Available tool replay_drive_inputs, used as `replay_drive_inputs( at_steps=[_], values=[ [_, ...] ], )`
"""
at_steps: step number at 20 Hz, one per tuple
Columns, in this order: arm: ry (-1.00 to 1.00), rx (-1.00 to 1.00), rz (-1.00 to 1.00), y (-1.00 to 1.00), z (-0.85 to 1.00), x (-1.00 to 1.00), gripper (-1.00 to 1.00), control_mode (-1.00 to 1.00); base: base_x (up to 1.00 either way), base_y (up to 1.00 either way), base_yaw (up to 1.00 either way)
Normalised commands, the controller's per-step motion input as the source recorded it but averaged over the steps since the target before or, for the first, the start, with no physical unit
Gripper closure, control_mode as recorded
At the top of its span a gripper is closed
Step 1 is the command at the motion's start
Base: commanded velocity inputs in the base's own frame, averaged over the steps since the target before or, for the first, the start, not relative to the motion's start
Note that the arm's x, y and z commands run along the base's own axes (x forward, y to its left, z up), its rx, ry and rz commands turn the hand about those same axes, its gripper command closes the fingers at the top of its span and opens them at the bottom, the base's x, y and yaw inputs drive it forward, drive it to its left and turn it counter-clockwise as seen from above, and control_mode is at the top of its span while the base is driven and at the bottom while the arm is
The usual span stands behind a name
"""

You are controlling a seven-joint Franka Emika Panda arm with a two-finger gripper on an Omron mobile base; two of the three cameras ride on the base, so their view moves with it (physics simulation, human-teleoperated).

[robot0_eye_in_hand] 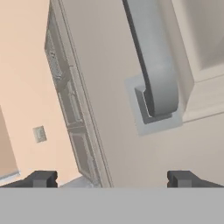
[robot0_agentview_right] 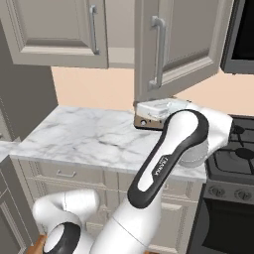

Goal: Open the cabinet. Pick the dish brush and place it next to the sink. Then close the cabinet.

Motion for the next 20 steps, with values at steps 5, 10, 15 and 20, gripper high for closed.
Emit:
replay_drive_inputs(
  at_steps=[5,10,15,20],
  values=[
    [-0.01,0.00,-0.14,0.43,0.12,0.25,-1.00,-1.00,0.00,0.00,0.00],
    [-0.03,0.00,-0.16,0.48,0.05,0.29,-1.00,-1.00,0.00,0.00,0.00],
    [-0.01,0.00,-0.15,0.52,0.09,0.30,-1.00,-1.00,0.00,0.00,0.00],
    [0.00,0.00,-0.15,0.42,0.12,0.35,-1.00,-1.00,0.00,0.00,0.00]
  ],
)
